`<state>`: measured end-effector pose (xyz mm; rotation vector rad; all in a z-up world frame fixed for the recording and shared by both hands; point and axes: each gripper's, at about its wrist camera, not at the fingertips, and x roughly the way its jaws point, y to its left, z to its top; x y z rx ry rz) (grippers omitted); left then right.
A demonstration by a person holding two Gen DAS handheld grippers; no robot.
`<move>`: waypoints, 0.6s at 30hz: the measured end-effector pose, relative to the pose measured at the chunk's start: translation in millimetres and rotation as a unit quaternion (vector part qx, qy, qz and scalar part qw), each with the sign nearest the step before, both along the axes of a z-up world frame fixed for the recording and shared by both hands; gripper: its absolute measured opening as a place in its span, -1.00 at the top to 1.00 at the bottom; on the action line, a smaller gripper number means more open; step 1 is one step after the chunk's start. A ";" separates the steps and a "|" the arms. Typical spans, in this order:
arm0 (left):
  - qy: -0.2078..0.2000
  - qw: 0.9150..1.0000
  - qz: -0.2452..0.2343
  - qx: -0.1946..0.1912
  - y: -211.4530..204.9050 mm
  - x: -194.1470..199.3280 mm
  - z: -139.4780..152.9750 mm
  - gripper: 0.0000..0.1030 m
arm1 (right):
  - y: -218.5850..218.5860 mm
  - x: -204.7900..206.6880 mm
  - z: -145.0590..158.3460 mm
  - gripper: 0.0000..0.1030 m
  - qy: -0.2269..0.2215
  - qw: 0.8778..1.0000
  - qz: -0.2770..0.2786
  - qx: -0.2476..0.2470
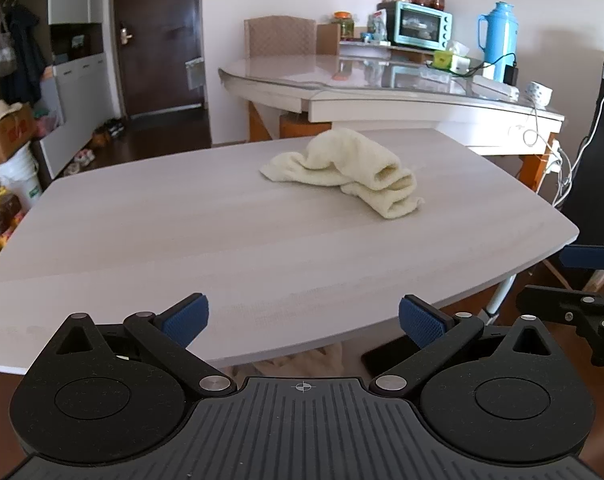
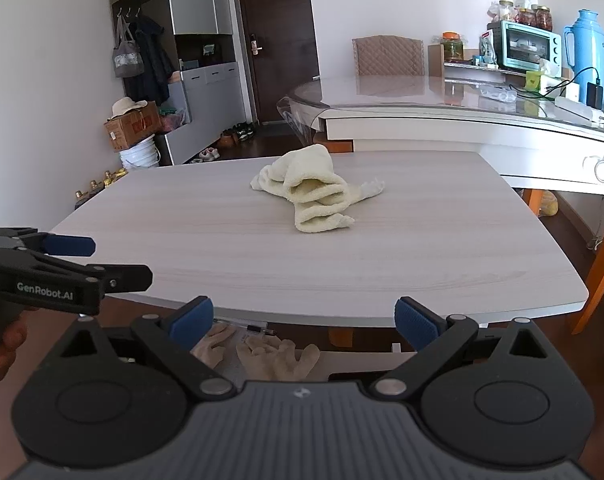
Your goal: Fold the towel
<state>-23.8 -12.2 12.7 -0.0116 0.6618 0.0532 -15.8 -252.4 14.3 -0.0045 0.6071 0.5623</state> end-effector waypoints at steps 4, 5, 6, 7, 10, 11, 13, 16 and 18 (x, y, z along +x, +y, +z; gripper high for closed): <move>0.000 1.000 0.001 -0.003 1.1 -1.2 -1.0 -1.00 | 0.8 -0.7 -0.1 -0.92 0.001 1.000 0.001 -0.001; -0.001 1.000 0.002 -0.003 1.3 -1.5 -1.3 -1.00 | 0.4 -0.6 -0.6 -0.92 0.001 1.000 0.002 -0.001; -0.001 1.000 0.003 -0.003 1.3 -1.7 -1.4 -1.00 | -0.2 -0.9 -1.1 -0.92 0.001 1.000 0.001 0.000; 0.000 1.000 0.003 -0.004 2.4 -1.1 -2.0 -1.00 | -0.8 -1.2 -1.5 -0.92 0.000 1.000 0.001 0.001; -0.001 1.000 0.004 -0.004 2.8 -0.5 -2.5 -1.00 | 1.7 -1.1 2.0 -0.92 0.001 1.000 0.003 0.000; -0.001 1.000 0.004 -0.004 2.0 -0.6 -2.4 -1.00 | 1.5 -1.1 1.5 -0.92 0.002 1.000 0.003 0.000; -0.001 1.000 0.004 -0.004 0.9 -0.7 -2.2 -1.00 | 1.0 -1.1 0.4 -0.92 0.002 1.000 0.005 0.000; -0.001 1.000 0.004 -0.005 2.6 0.8 -2.7 -1.00 | 2.6 -0.5 2.5 -0.92 0.002 1.000 0.005 -0.001; -0.001 1.000 0.004 -0.006 2.6 1.0 -3.2 -1.00 | 4.0 -0.3 3.4 -0.92 0.003 1.000 0.005 -0.003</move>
